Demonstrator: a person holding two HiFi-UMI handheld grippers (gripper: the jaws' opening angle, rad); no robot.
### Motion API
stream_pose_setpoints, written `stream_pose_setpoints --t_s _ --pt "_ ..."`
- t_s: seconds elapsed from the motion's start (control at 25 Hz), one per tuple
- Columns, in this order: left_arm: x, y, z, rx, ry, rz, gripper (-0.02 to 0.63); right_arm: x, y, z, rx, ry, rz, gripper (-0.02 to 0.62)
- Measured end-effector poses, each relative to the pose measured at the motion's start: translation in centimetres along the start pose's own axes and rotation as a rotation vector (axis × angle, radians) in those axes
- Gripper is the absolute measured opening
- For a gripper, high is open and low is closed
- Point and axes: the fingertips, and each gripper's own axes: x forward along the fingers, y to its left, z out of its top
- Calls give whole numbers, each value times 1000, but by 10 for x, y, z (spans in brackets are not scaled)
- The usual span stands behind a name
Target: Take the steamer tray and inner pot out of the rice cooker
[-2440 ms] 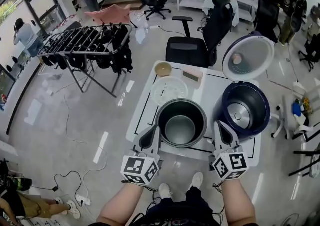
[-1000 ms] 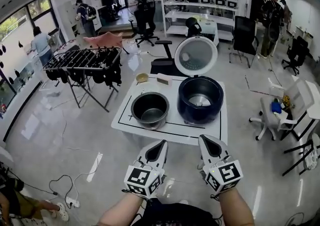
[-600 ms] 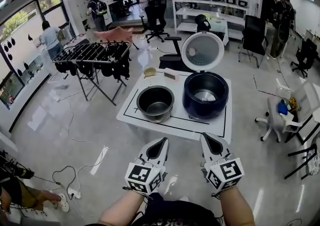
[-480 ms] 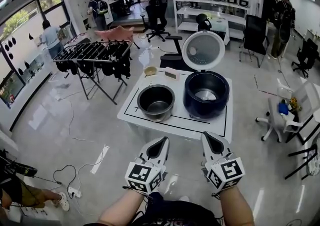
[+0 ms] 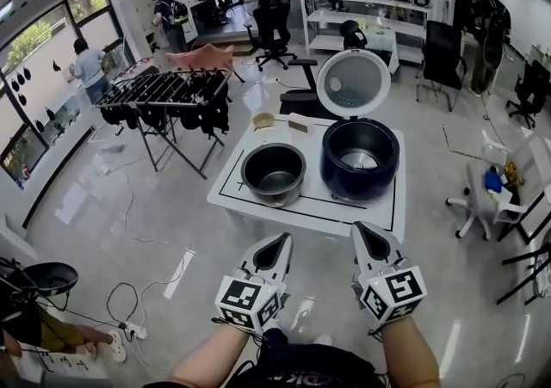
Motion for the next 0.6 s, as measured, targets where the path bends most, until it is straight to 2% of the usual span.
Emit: stream_pose_setpoints --t_s 0.44,0.6 --pt "-3 -3 4 -12 -17 -4 0 -1 3 2 -8 -1 6 0" --pt "-5 -5 3 11 -12 -7 0 -4 4 3 -5 -4 2 0"
